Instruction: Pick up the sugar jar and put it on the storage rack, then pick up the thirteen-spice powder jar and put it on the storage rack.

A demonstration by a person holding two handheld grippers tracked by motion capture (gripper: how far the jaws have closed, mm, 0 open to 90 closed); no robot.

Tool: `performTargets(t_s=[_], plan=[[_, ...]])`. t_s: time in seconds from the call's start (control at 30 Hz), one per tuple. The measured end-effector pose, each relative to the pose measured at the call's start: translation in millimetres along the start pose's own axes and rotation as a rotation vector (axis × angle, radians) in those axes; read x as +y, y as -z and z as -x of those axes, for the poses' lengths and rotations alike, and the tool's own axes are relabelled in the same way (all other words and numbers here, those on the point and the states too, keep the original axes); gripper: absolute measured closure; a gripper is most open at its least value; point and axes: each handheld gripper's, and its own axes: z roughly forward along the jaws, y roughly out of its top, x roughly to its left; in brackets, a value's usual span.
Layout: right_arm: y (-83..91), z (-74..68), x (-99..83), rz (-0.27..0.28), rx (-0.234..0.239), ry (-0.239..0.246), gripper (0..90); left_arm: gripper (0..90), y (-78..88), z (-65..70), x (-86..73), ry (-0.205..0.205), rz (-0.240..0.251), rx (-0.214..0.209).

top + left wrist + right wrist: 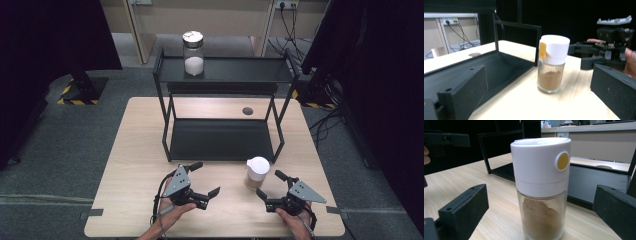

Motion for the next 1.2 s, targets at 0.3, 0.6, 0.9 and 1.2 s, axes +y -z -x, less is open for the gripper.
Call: performTargets(t_s=[0.3, 0.6, 0.9, 1.2], plan=[[0.4, 0.5, -0.5, 0.001, 0.003, 0.001, 0.5, 0.2, -1.1, 2.5, -8.0, -0.016, -0.009, 0.001], [0.9, 0.8, -0.5, 0.003, 0.005, -0.001, 0.5, 0.2, -1.6, 4.7, -15.1, -0.024, -0.017, -0.004], [0.3, 0.8, -0.3, -0.001, 0.007, 0.0, 0.5, 0.3, -1.1, 4.4, -16.7, -0.013, -0.021, 0.002], [0.1, 0.8, -0.2, -0.003, 0.009, 0.002, 0.6, 0.2, -0.2, 3.6, -17.2, -0.005, -0.013, 0.009]])
